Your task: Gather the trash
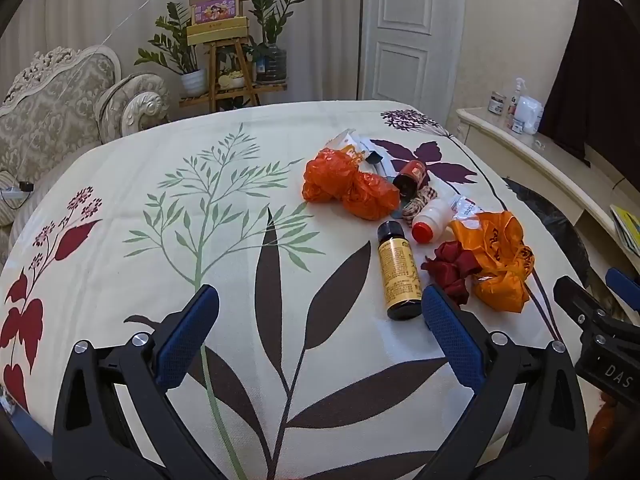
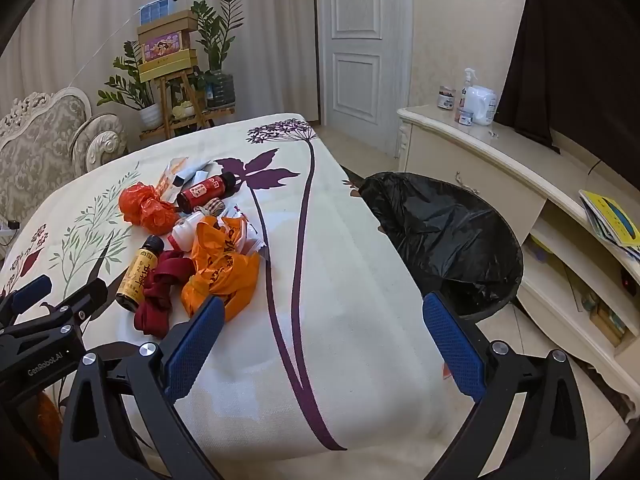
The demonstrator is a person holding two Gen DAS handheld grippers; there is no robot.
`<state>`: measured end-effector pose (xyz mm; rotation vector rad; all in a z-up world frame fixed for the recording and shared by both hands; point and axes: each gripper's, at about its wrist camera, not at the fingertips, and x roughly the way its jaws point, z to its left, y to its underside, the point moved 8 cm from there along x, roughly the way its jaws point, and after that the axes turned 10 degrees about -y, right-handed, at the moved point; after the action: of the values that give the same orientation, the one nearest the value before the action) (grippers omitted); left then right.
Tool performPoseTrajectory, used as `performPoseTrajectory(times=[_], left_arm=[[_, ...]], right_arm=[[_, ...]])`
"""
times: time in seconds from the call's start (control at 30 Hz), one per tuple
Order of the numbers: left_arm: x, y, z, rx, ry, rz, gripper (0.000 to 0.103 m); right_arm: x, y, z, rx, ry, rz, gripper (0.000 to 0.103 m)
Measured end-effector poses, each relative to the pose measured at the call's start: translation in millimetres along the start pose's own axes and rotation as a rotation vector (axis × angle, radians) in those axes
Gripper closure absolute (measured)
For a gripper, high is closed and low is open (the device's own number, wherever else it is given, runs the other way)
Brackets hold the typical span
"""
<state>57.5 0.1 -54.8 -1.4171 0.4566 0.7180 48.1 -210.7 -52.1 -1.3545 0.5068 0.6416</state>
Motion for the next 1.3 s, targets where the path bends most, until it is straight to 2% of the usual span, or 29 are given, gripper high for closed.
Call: performPoseTrajectory(times=[0.07,0.1,0.4,1.3], left_arm=[[0,-1,1,0.000,0.002,-0.003,0.004],[-3,-1,1,0.001,-0.010,-0.031,0.004],[-17,-12,-6,0.008,-0.024,-0.030,0.004],[-8,-10,4,-0.015,-0.023,-0.028,0.004]], right_arm=[[-1,-1,0,-0.003,0.002,-0.007,0.007],[-1,-1,0,-0.003,0.003,-0.007,0.007],[0,-2,0,-0.006,0.005,-0.008,0.007],[1,-2,1,-0.004,0.006,-0.011,0.007]])
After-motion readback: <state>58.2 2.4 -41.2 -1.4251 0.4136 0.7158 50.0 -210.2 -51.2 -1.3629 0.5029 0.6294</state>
